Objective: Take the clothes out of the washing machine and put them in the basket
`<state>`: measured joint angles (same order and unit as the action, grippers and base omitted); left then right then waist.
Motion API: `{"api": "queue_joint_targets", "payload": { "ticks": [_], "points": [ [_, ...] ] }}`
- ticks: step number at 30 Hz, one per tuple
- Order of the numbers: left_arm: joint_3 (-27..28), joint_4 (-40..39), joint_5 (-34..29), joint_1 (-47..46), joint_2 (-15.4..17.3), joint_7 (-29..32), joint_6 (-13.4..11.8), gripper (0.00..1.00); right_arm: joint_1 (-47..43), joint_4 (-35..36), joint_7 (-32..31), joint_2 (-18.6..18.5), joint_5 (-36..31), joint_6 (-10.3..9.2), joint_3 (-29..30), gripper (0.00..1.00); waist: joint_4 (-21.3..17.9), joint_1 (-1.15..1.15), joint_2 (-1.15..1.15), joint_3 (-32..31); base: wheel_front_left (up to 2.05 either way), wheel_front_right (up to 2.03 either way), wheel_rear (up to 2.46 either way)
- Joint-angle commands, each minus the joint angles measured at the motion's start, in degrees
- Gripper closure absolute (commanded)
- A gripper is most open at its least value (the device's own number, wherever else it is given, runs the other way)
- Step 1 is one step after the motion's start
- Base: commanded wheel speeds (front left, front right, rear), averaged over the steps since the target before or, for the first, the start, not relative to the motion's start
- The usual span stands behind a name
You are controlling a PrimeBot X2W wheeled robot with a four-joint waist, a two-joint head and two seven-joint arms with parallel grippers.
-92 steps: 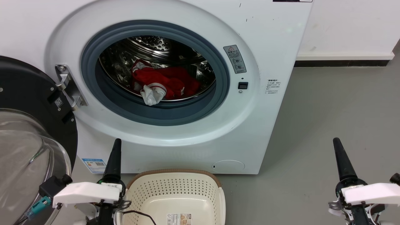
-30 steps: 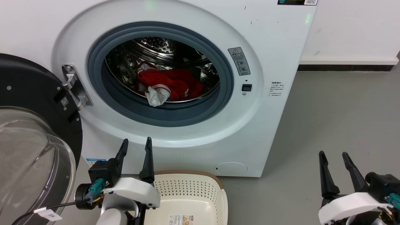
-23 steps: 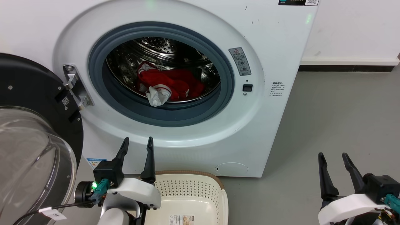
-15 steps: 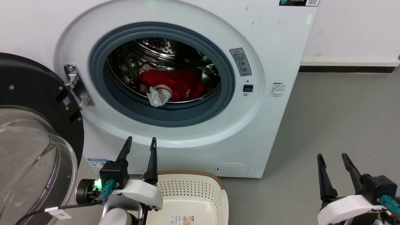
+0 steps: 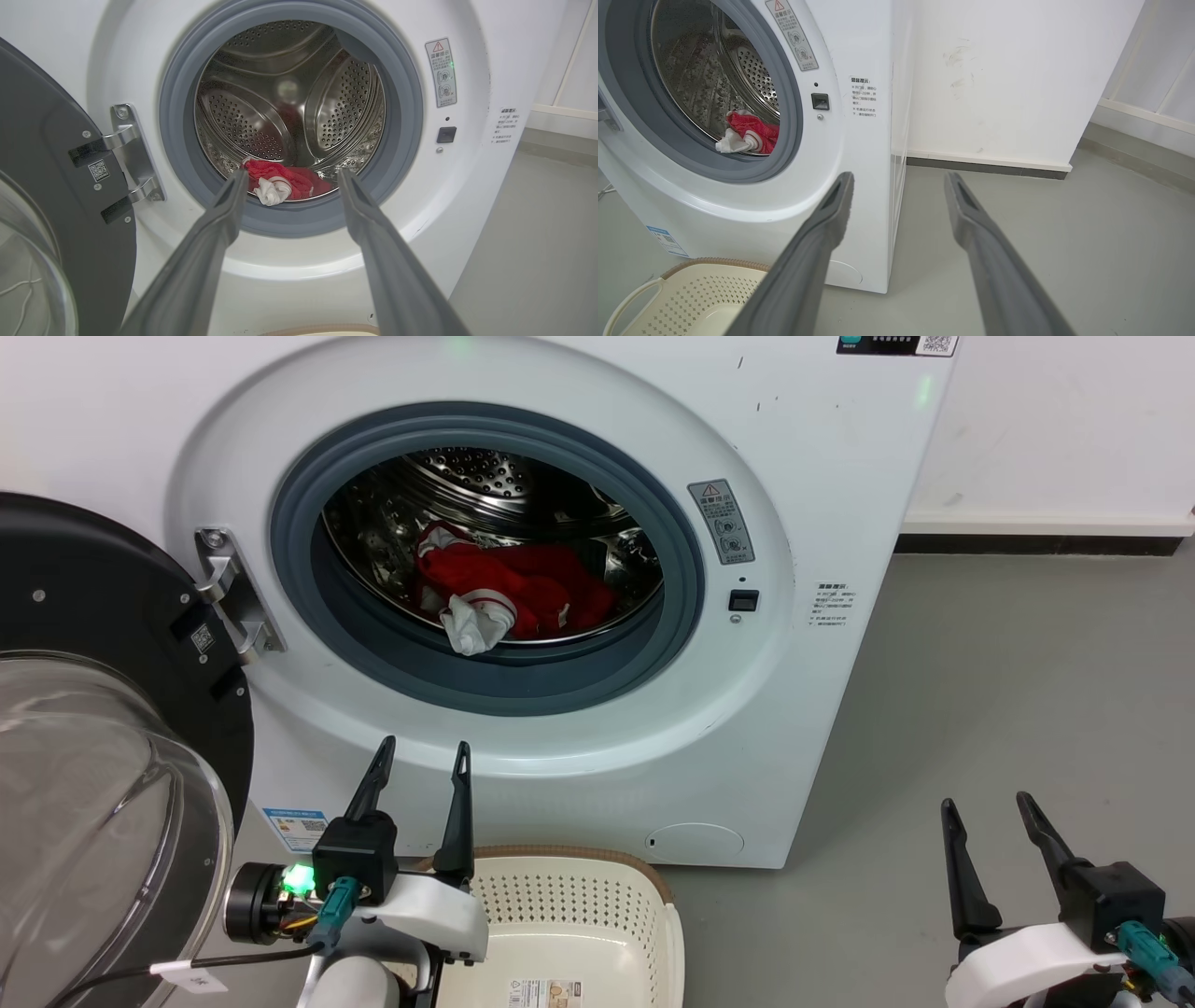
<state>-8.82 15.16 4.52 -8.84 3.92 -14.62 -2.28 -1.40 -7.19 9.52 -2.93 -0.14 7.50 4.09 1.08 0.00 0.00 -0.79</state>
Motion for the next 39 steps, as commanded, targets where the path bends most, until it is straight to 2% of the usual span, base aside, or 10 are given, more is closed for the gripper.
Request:
{"api": "queue_joint_targets", "payload": {
  "ticks": [1, 19, 25, 31, 39],
  "points": [
    [0.1, -0.1, -1.0, -0.6, 0.0, -0.4, -0.3, 0.00, -0.5, 0.4, 0.3, 0.1, -1.1, -0.02, -0.1, 0.00, 0.0, 0.00, 0.00, 0.0, 0.00, 0.00, 0.00],
    [1.0, 0.8, -0.3, -0.9, -0.7, -0.7, 0.5, 0.00, -0.3, -0.3, 0.6, 0.1, -0.3, -0.02, 0.0, 0.00, 0.5, 0.00, 0.00, 0.2, 0.00, 0.00, 0.00],
    [0.4, 1.8, -1.3, -3.1, -0.9, -0.6, -0.4, 0.00, 0.5, 0.2, 0.4, 0.1, -0.1, -0.02, -0.5, 0.00, 0.4, 0.00, 0.00, 1.3, 0.00, 0.00, 0.00],
    [-0.3, 5.2, -2.7, -11.0, -0.9, -0.6, -1.0, 0.00, 3.2, 2.0, 0.5, 0.1, 0.5, -0.02, -1.9, 0.00, -1.3, 0.00, 0.00, 7.9, 0.00, 0.00, 0.00],
    [0.3, 15.3, -4.4, -25.1, 0.3, -0.6, -2.5, 0.00, 8.4, 1.9, 1.8, 0.1, 2.4, -0.02, -3.9, 0.00, -5.5, 0.00, 0.00, 18.1, 0.00, 0.00, 0.00]
  ]
}}
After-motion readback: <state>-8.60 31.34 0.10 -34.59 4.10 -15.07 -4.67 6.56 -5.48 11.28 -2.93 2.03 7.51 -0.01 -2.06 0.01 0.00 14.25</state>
